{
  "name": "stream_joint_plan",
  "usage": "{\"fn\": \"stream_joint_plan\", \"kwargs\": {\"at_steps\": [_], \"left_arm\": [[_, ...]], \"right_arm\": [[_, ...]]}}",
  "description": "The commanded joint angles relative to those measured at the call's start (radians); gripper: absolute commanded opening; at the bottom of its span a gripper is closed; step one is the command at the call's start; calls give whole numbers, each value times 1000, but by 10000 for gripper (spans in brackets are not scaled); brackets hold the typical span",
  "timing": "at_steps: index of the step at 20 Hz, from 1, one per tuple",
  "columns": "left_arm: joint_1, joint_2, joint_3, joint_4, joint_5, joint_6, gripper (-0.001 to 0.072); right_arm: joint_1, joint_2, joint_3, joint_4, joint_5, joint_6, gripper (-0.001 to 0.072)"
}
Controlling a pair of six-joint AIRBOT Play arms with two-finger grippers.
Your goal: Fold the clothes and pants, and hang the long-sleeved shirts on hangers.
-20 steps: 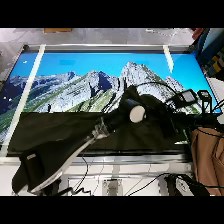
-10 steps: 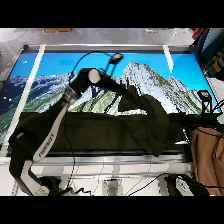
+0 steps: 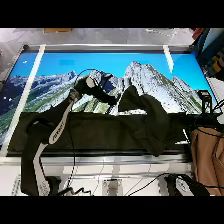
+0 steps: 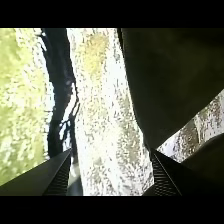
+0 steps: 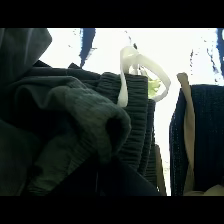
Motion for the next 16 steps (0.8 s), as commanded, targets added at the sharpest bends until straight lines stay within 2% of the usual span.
{"fn": "stream_joint_plan", "kwargs": {"at_steps": [1, 7, 8, 9, 10, 11, 13, 16], "left_arm": [[-23, -50, 1, -66, 18, 16, 557], [-80, -76, 2, -112, 111, 15, 552], [-89, -76, 2, -112, 114, 15, 475], [-94, -76, 2, -111, 114, 15, 300], [-93, -74, 2, -111, 114, 15, 71], [-89, -71, 5, -110, 114, 16, 23], [-51, -55, 36, -107, 113, 15, 22], [55, 4, 122, -107, 114, 15, 21]], "right_arm": [[1, 0, 0, 0, -5, 0, 43], [1, 0, 0, 0, -18, 0, 43], [1, 0, 0, 0, -18, 0, 43], [1, 0, 0, 1, -18, 0, 43], [1, 0, 0, 1, -19, 0, 44], [1, 0, 0, 4, -25, 0, 43], [1, 0, 0, 47, -73, 1, 44], [1, 0, 0, 145, -220, 2, 43]]}}
